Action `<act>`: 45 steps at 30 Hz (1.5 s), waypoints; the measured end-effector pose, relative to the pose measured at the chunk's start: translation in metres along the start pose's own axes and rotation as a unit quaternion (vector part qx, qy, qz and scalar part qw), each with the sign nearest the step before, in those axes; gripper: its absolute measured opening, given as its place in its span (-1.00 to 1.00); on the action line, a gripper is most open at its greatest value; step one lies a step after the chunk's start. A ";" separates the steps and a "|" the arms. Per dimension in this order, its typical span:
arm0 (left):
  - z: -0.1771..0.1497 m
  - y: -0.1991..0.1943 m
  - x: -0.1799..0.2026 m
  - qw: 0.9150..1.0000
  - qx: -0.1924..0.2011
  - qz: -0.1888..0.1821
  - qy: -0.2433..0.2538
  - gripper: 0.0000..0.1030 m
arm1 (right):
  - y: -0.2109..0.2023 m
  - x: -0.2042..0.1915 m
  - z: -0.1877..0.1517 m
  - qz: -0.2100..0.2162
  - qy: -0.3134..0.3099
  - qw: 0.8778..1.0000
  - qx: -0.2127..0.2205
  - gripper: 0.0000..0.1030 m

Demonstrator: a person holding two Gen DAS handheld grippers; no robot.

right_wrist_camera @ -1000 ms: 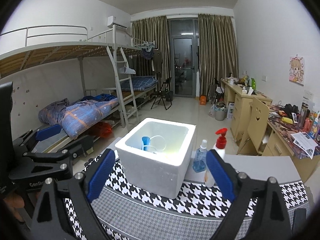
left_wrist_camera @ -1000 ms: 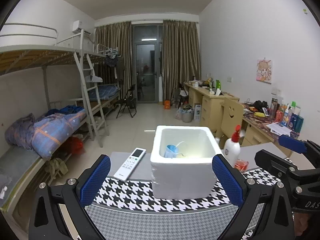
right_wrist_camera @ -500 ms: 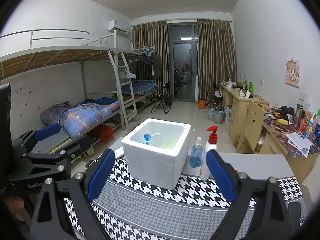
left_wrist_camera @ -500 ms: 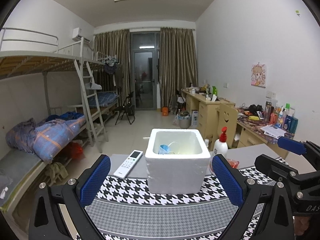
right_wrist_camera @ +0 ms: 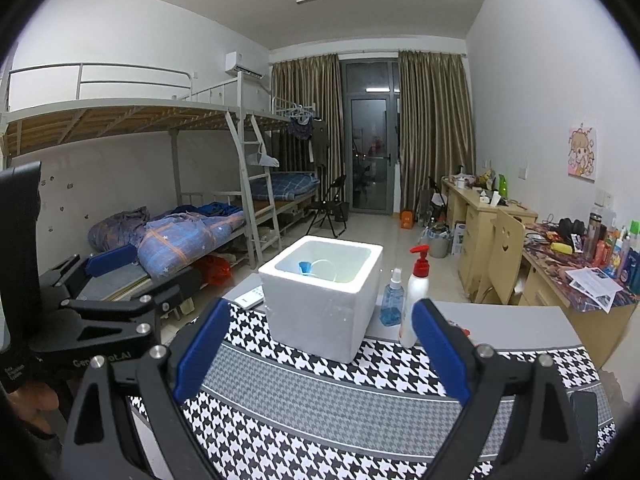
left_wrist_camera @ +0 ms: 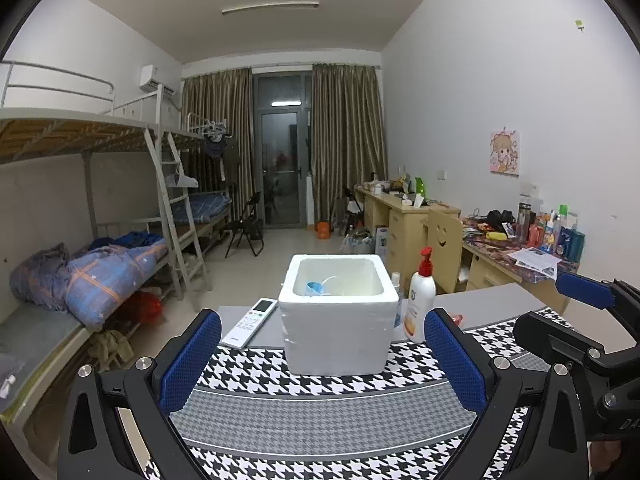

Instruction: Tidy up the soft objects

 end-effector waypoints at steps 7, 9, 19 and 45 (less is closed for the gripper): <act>-0.007 -0.013 0.003 1.000 0.006 -0.011 0.001 0.98 | -0.007 0.003 -0.006 0.001 0.001 1.000 0.004 0.84; -0.010 -0.016 0.004 1.000 0.006 -0.015 0.004 0.98 | -0.009 0.003 -0.008 0.001 0.002 1.000 0.005 0.84; -0.028 -0.037 0.005 0.999 0.018 -0.030 0.003 0.98 | -0.034 -0.002 -0.024 -0.003 -0.005 1.000 0.029 0.84; -0.081 -0.074 0.007 0.998 0.059 -0.023 -0.003 0.98 | -0.063 -0.017 -0.079 -0.021 -0.004 0.998 0.056 0.87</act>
Point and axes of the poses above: each gripper's, at about its wrist camera, not at the fingertips, and y roughly the way its jaws point, x to its right, z to its top, the point moved 4 cm from there along y, roughly the way its jaws point, and after that the axes turned 13 degrees about -x, right-handed, at the moved point
